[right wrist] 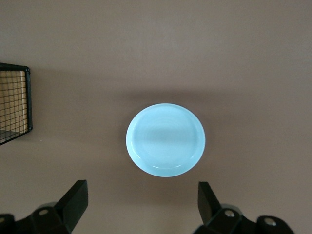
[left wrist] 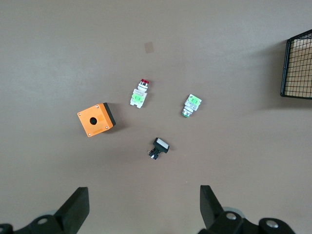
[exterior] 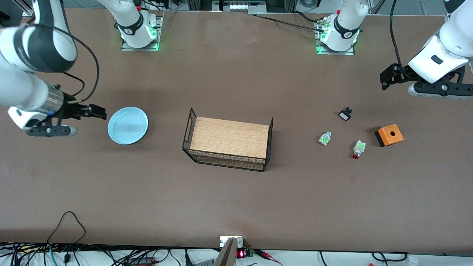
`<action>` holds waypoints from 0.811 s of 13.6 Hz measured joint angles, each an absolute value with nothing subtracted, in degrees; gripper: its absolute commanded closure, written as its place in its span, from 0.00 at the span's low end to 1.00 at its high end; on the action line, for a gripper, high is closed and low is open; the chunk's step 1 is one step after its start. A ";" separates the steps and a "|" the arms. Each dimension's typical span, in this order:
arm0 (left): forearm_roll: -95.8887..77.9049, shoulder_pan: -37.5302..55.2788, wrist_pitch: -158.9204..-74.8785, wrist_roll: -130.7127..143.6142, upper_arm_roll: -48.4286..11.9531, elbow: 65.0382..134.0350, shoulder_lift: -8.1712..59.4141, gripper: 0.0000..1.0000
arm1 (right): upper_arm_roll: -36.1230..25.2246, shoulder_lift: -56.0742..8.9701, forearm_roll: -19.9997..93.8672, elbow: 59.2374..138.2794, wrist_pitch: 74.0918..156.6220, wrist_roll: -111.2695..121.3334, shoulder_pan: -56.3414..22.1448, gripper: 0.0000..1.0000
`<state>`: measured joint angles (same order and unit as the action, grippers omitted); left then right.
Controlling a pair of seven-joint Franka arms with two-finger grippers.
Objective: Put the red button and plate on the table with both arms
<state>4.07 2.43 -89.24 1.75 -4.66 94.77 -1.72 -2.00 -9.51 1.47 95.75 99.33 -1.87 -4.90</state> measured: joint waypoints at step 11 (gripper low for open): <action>4.07 2.44 -87.97 1.75 -4.85 94.77 -1.73 0.00 | -7.26 -9.92 -2.42 84.53 91.23 -0.20 -2.50 0.00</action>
